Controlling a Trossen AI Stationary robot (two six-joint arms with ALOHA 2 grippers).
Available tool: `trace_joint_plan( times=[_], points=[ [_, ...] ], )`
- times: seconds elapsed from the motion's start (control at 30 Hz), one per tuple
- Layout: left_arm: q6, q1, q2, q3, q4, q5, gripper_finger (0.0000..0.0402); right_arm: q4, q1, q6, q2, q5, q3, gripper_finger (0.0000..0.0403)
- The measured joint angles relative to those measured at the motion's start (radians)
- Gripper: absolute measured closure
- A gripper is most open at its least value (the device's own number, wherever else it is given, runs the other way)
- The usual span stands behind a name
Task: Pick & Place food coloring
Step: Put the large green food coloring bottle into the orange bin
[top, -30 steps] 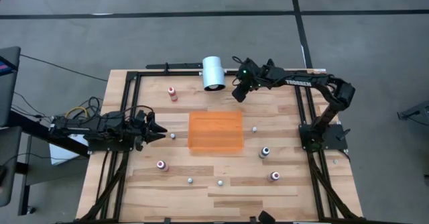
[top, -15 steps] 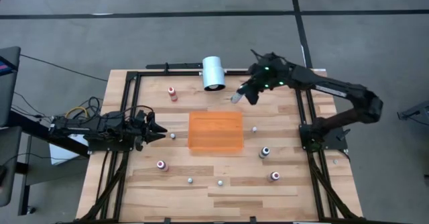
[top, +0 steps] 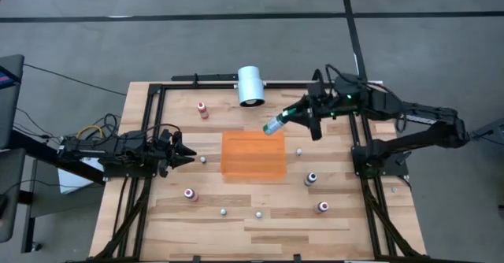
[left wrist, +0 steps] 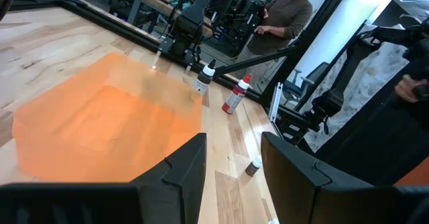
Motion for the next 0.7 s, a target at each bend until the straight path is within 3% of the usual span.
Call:
trace_joint_plan(
  times=[0.3, 0.7],
  points=[
    [0.000, 0.000, 0.000, 0.000, 0.000, 0.000, 0.0268, 0.153, 0.131, 0.000, 0.026, 0.000, 0.000, 0.0291],
    [-0.002, 0.000, 0.000, 0.000, 0.005, 0.000, 0.0268, 0.156, 0.130, 0.007, 0.038, 0.039, 0.001, 0.0289]
  ],
)
